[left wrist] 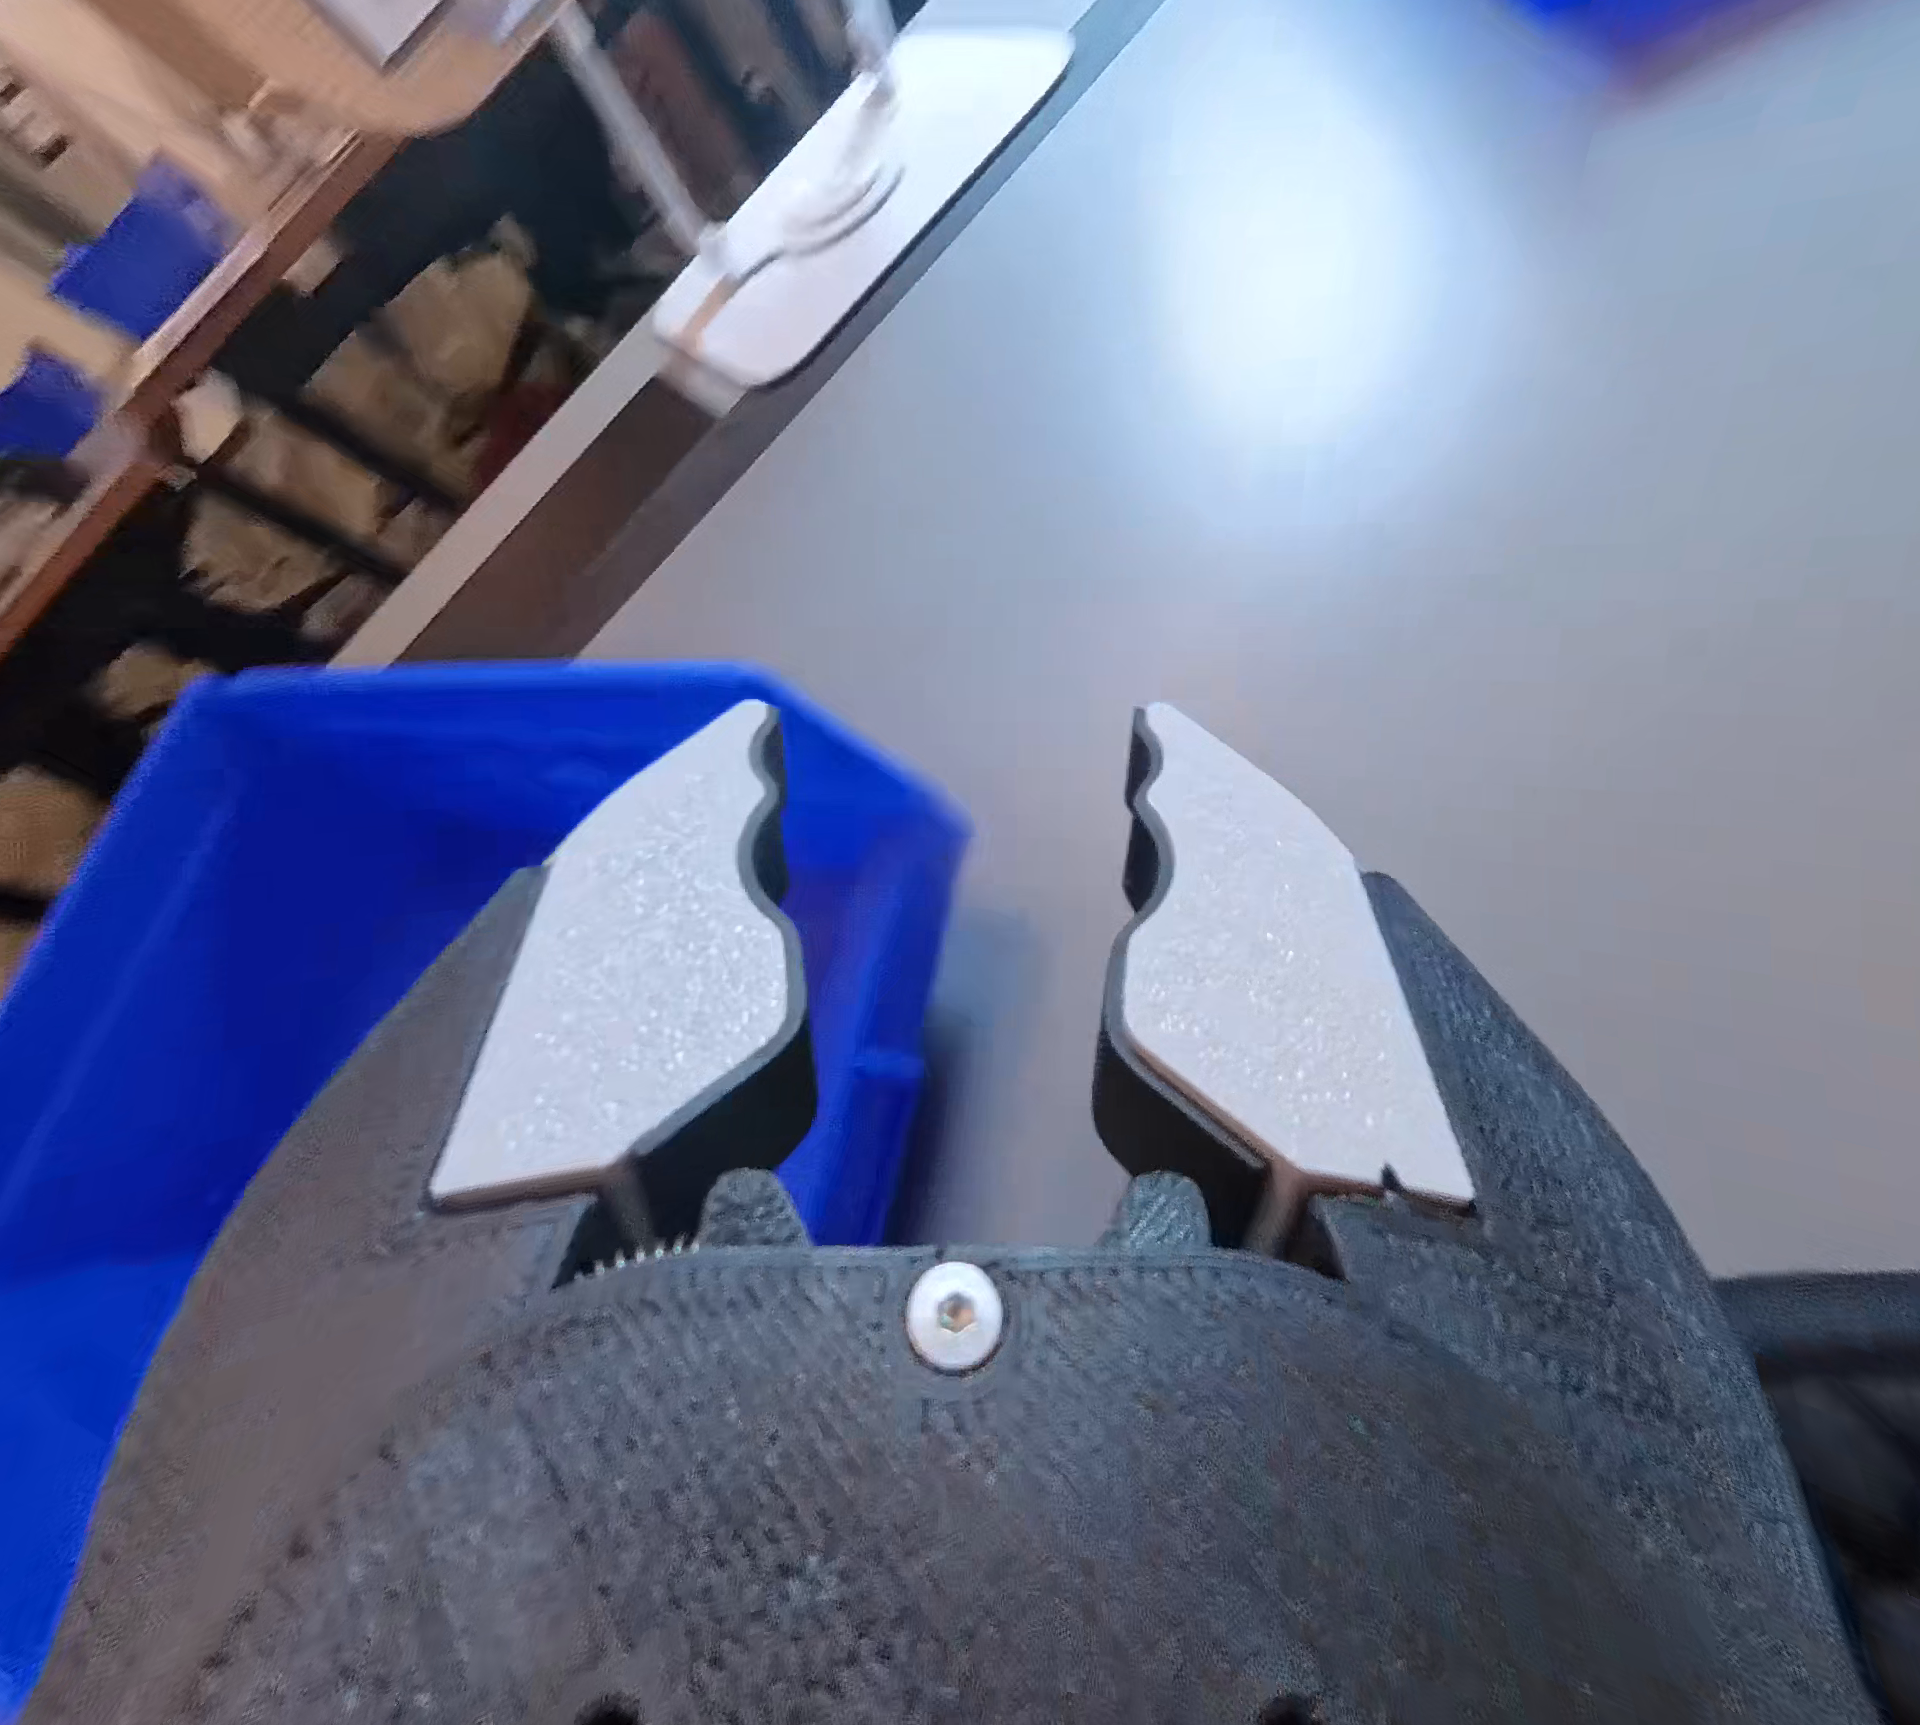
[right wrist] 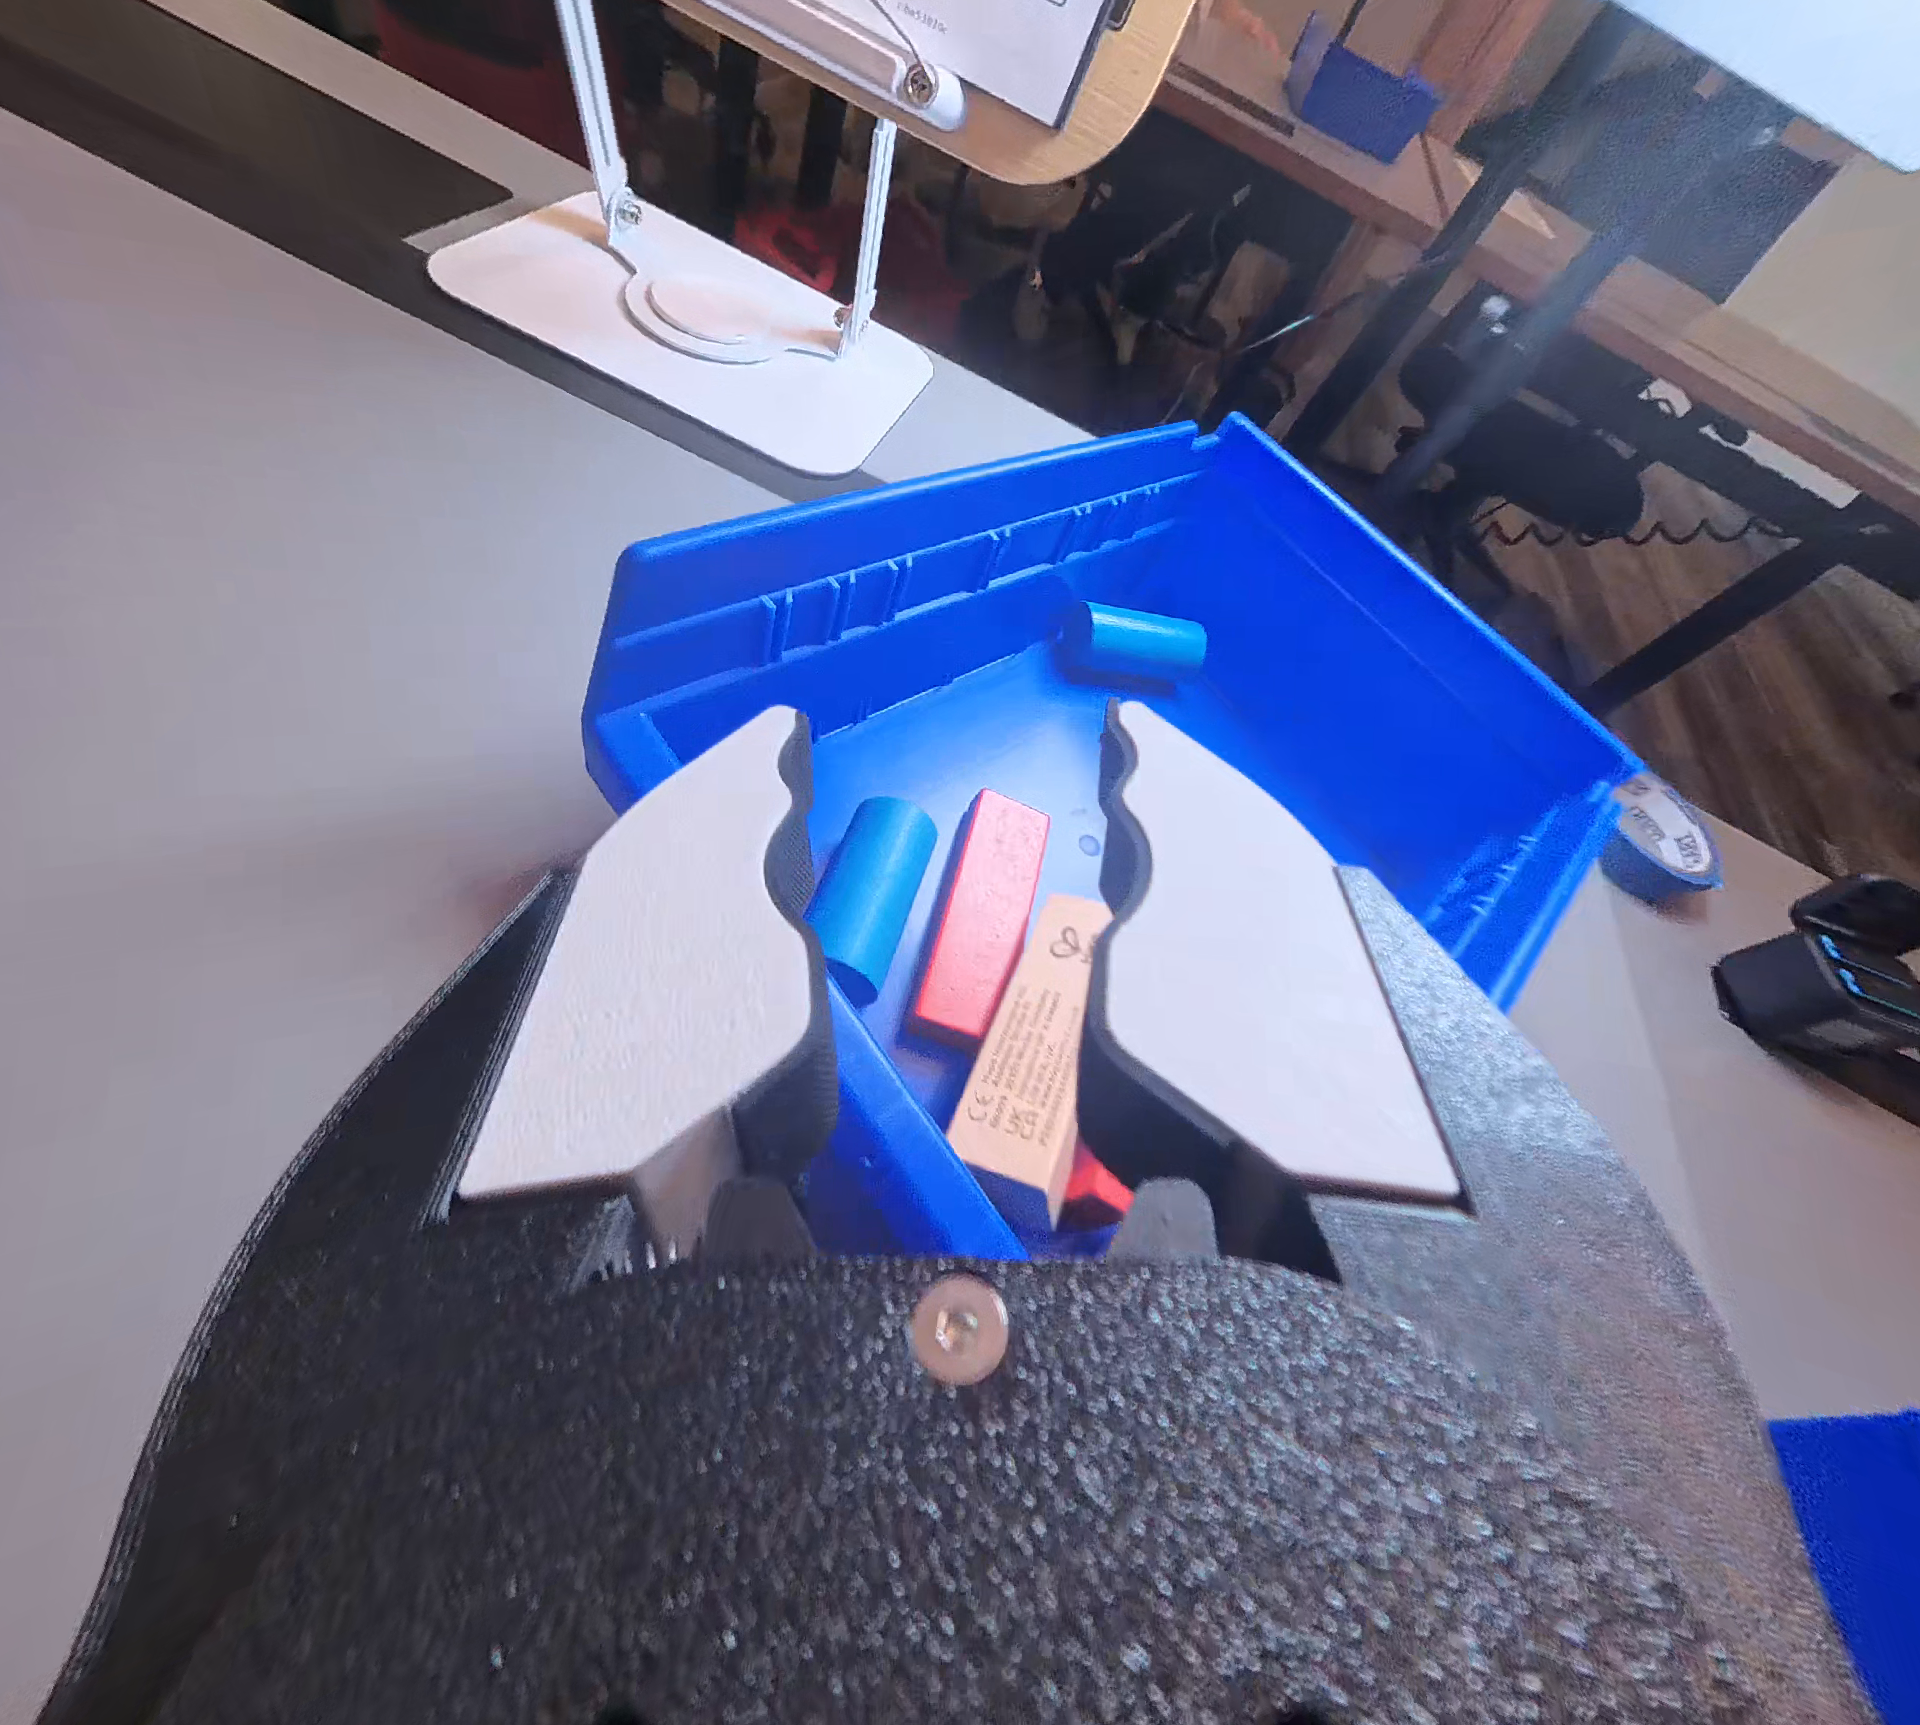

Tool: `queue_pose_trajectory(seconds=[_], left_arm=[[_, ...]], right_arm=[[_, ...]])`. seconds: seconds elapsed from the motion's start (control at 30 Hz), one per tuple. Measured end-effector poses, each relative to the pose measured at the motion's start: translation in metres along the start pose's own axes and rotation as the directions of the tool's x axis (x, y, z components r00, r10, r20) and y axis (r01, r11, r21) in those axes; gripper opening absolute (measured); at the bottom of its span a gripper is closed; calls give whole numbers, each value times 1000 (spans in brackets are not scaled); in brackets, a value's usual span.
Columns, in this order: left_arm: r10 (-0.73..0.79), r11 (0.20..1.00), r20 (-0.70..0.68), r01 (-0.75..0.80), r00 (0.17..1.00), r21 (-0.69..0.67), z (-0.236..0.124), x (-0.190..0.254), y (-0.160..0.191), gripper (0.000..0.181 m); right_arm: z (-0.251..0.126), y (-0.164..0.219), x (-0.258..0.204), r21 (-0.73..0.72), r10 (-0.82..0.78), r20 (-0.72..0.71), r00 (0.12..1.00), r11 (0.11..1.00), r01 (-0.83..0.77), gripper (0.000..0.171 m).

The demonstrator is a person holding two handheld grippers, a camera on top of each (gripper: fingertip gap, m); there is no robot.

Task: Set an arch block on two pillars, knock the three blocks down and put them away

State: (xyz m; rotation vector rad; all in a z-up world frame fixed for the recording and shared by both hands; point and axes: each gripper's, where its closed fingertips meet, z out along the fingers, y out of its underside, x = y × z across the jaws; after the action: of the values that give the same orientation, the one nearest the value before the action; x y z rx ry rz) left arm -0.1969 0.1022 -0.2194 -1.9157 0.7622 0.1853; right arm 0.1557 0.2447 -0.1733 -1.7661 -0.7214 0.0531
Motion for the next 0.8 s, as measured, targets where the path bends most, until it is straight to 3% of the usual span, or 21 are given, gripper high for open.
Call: queue_pose_trajectory(seconds=[0.13,0.2,0.23,0.3,0.5,0.67,0.8], left_arm=[[37,936,44,-19,998,-352,-6,-31,71,81],[90,840,7,-73,996,-537,-1,-33,115,65],[120,829,-15,-109,993,-549,4,-31,122,35],[171,818,-49,-170,984,-550,7,-26,117,33],[316,855,-211,-374,925,-360,23,59,57,30],[492,831,-352,-550,797,-83,38,148,-4,32],[606,765,-351,-644,714,11,66,176,-38,31]], right_arm=[[-29,1,5,59,22,29,999,998,-24,49],[-37,11,-7,47,16,117,993,999,-21,48],[-38,17,-13,38,-2,140,990,999,-4,48],[-37,34,-24,2,-70,163,984,997,71,47],[-29,58,-30,-114,-210,143,967,967,226,48],[-45,38,-4,-44,-153,24,988,987,154,48],[-58,32,36,13,-23,-143,989,1000,25,48]])
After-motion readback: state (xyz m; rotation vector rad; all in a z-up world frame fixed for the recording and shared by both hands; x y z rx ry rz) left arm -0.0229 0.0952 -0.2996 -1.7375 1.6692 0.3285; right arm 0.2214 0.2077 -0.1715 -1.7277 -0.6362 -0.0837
